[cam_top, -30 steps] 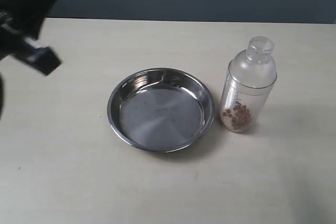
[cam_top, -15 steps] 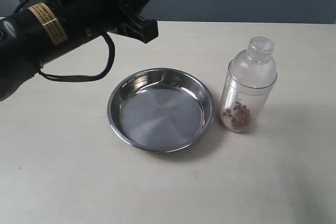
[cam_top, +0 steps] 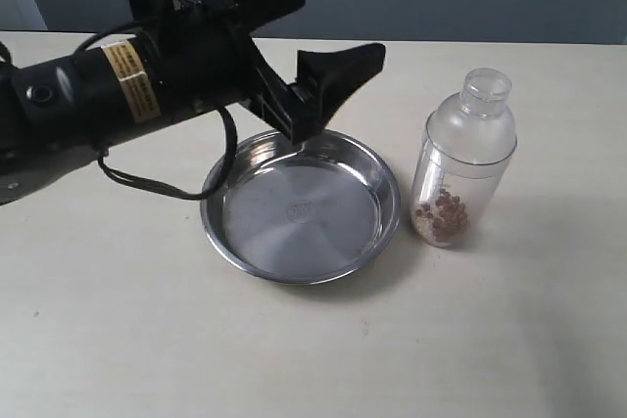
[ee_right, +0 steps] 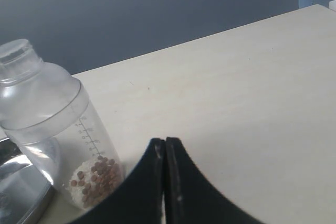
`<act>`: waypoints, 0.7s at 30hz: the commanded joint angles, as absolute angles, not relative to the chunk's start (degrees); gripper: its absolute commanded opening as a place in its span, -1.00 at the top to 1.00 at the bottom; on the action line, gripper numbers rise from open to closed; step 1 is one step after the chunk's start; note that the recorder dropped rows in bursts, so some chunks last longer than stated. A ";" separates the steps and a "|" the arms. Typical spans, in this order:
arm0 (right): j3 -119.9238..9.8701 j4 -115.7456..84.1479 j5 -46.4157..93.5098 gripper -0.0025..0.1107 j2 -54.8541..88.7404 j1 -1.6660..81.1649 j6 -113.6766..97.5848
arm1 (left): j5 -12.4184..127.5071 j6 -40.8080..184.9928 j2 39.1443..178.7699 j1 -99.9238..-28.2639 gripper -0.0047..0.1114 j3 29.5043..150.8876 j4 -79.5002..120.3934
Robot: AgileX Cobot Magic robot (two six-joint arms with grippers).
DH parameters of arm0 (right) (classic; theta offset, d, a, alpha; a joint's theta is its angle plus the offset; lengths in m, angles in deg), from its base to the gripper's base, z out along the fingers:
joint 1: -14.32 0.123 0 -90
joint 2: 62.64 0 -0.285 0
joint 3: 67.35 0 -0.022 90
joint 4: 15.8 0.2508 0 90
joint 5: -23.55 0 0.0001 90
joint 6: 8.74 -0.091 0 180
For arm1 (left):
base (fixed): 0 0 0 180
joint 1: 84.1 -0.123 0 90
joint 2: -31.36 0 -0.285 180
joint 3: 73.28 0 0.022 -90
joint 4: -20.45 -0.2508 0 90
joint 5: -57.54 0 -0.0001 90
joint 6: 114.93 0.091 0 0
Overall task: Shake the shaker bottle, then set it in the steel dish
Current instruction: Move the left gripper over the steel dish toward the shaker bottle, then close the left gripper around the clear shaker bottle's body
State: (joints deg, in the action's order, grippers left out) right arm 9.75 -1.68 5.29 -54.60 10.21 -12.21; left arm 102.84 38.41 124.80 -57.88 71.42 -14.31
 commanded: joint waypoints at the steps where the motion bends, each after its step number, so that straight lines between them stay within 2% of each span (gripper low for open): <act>1: 9.87 -1.83 5.91 0.97 -54.85 10.35 -12.00 | 115.30 36.66 130.22 -57.54 -0.90 71.61 -17.65; 7: 9.87 -1.83 5.91 0.97 -54.85 10.35 -12.00 | 126.94 35.31 141.04 -57.54 -0.90 71.76 -16.04; 21: 9.87 -1.83 5.91 0.97 -54.85 10.35 -12.00 | 127.51 33.99 153.02 -53.78 -0.90 84.90 -17.28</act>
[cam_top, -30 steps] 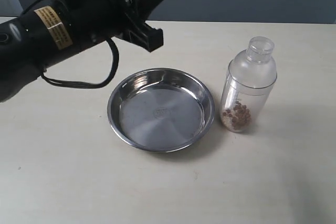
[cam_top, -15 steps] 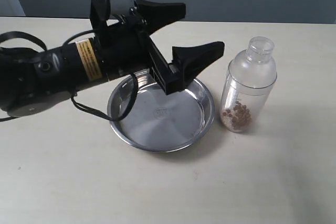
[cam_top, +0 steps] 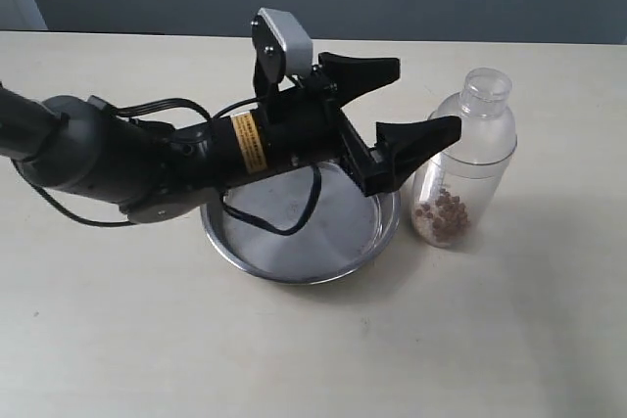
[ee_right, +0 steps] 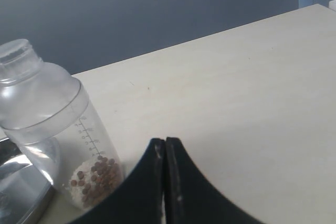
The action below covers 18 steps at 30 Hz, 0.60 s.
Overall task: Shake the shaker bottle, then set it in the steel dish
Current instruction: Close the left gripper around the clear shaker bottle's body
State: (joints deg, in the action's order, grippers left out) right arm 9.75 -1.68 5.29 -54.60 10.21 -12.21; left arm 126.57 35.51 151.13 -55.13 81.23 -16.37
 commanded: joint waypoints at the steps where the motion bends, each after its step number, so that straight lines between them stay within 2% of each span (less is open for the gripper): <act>1: 9.87 -1.83 5.91 0.97 -54.85 10.35 -12.00 | 127.51 33.65 153.54 -53.54 -0.90 85.59 -17.28; 9: 9.87 -1.83 5.91 0.97 -54.85 10.35 -12.00 | 126.47 32.45 157.81 -49.93 -0.90 94.74 -17.42; 18: 9.87 -1.83 5.91 0.97 -54.85 10.35 -12.00 | 123.01 31.01 163.78 -49.56 -0.90 102.19 -19.06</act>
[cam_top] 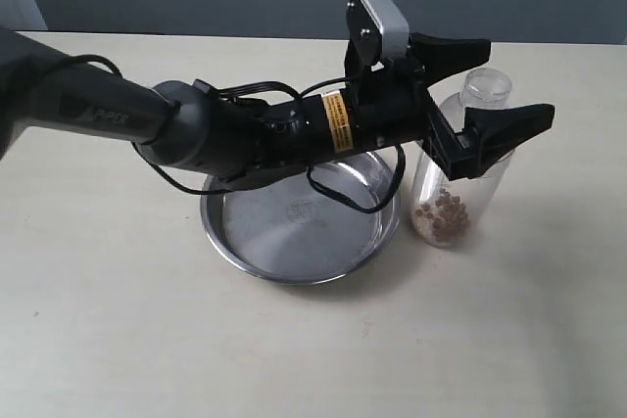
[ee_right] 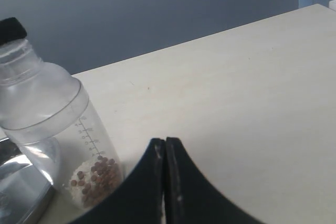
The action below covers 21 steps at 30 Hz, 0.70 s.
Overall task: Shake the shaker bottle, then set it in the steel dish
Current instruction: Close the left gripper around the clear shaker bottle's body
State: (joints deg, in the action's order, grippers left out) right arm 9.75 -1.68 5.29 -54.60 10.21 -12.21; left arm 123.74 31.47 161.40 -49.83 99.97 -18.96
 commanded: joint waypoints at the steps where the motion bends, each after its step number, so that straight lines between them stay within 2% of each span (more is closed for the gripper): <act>1: 9.87 -1.83 5.91 0.97 -54.85 10.35 -12.00 | 123.01 31.01 164.41 -49.56 -0.90 102.85 -19.06; 21: 9.87 -1.83 5.91 0.97 -54.85 10.35 -12.00 | 119.18 30.19 169.92 -49.67 -0.90 106.14 -18.57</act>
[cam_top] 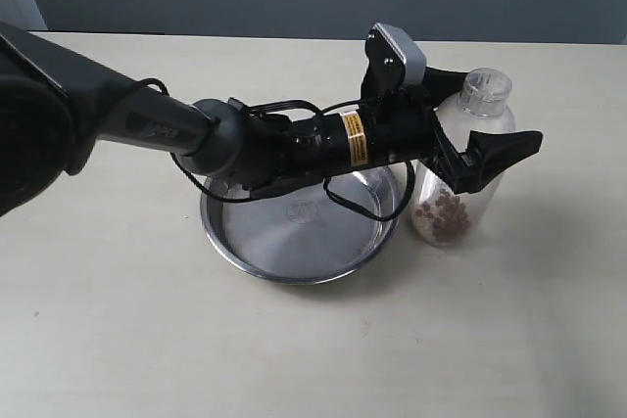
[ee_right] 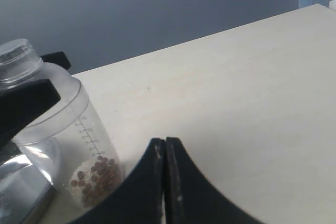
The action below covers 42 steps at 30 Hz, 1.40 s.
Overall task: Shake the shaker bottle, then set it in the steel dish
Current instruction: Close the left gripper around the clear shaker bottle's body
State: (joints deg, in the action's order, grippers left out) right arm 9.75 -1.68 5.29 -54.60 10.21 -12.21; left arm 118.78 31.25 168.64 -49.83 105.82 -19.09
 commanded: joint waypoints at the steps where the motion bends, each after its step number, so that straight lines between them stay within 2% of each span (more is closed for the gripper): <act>1: 9.87 -1.83 5.91 0.97 -54.85 10.35 -12.00 | 119.54 29.72 170.60 -49.67 -0.89 106.14 -18.04; 6: 9.87 -1.83 5.91 0.97 -54.85 10.35 -12.00 | 123.61 29.35 173.02 -49.67 -0.89 106.14 -16.47; 38: 9.87 -1.83 5.91 0.97 -54.85 10.35 -12.00 | 115.74 31.46 175.80 -49.67 -0.89 106.14 -18.46; 42: 9.87 -1.83 5.91 0.97 -54.85 10.35 -12.00 | 115.74 31.46 175.80 -49.67 -0.82 106.14 -17.38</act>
State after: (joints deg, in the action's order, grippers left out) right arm 9.75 -1.68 5.29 -54.60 10.21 -12.21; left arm 115.91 31.31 175.43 -49.83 106.02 -18.53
